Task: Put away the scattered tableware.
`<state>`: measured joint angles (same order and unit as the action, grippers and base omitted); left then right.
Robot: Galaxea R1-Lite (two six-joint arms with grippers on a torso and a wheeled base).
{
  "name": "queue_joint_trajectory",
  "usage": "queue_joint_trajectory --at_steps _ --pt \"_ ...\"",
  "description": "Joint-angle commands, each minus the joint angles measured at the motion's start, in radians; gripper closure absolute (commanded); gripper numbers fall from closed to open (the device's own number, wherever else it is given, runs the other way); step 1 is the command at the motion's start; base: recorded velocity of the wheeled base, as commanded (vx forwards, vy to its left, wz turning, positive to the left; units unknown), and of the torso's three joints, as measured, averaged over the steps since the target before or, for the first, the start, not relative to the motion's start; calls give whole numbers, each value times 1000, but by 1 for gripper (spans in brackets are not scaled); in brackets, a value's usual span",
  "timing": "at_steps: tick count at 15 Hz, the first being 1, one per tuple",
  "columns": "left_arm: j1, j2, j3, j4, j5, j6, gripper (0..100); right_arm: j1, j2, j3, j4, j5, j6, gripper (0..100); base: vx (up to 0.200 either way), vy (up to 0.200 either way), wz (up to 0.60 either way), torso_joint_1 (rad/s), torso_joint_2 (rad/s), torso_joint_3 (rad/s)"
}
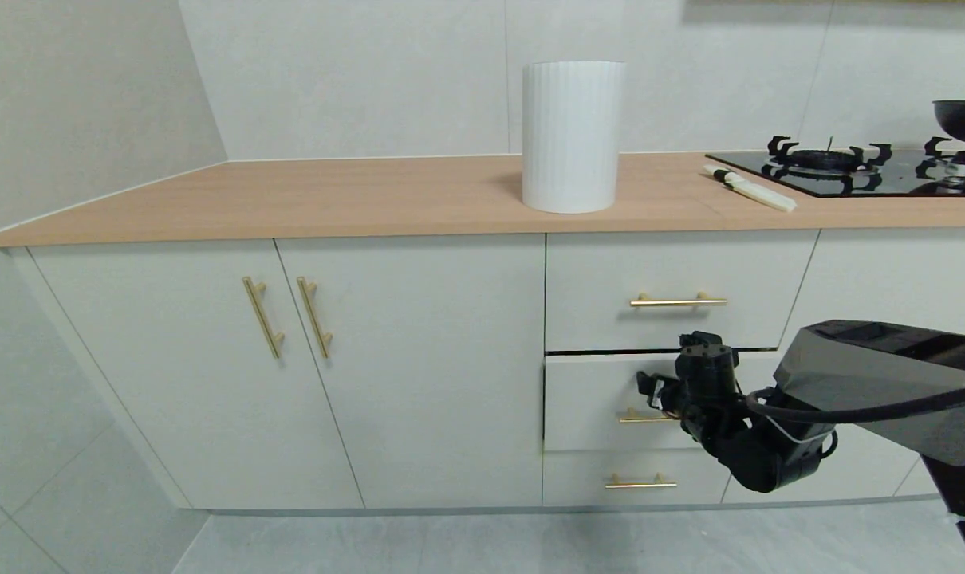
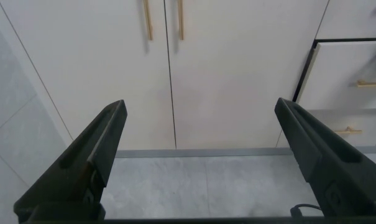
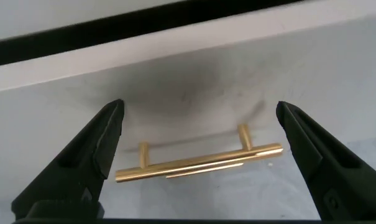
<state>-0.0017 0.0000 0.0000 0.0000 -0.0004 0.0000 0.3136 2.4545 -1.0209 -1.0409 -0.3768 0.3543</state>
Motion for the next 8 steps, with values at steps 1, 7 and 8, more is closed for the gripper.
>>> queue_joint_trajectory --at_steps 1,7,8 --pt "0 2 0 0 0 0 0 -14 24 -35 -2 -1 9 0 0 0 0 0 0 0" --pt "0 2 0 0 0 0 0 -41 49 -116 5 -2 66 0 0 0 0 0 0 0" --pt "0 2 0 0 0 0 0 -42 49 -117 5 -2 66 0 0 0 0 0 0 0"
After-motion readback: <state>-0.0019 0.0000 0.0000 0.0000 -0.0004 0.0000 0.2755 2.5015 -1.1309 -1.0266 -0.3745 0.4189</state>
